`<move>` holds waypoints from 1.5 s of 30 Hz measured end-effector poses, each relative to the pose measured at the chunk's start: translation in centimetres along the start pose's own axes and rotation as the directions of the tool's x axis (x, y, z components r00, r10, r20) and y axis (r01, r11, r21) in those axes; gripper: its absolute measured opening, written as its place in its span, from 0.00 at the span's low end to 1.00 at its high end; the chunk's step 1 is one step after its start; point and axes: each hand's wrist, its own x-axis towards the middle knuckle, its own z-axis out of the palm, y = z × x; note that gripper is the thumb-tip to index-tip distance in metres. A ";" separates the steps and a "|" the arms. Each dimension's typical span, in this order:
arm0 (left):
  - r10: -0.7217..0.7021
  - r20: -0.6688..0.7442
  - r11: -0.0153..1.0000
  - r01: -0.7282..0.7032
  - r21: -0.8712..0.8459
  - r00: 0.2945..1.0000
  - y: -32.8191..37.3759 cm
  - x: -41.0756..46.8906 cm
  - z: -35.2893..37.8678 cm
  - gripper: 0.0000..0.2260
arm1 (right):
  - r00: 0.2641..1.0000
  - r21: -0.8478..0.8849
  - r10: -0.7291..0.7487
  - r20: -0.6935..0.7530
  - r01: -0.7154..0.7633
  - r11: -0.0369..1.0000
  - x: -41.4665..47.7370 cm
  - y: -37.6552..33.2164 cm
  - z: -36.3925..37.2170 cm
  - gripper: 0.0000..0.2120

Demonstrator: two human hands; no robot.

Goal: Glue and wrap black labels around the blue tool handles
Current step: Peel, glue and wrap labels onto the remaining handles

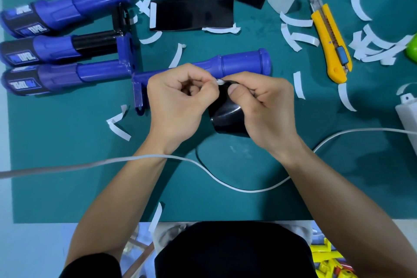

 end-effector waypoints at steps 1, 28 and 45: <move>-0.005 -0.001 1.000 0.005 -0.002 1.000 0.0 0.0 0.0 0.13 | 1.000 0.018 0.012 0.011 -0.012 1.000 0.0 0.0 0.0 0.10; 0.234 0.126 0.947 -0.255 0.195 0.964 -0.3 0.2 -1.1 0.11 | 0.962 -0.004 -0.001 0.273 0.002 1.000 0.2 -0.1 -0.7 0.14; -0.002 -0.364 0.996 0.033 0.079 0.932 -1.7 3.7 -4.3 0.11 | 0.969 -0.627 0.092 0.228 0.074 0.775 21.6 -6.2 2.3 0.15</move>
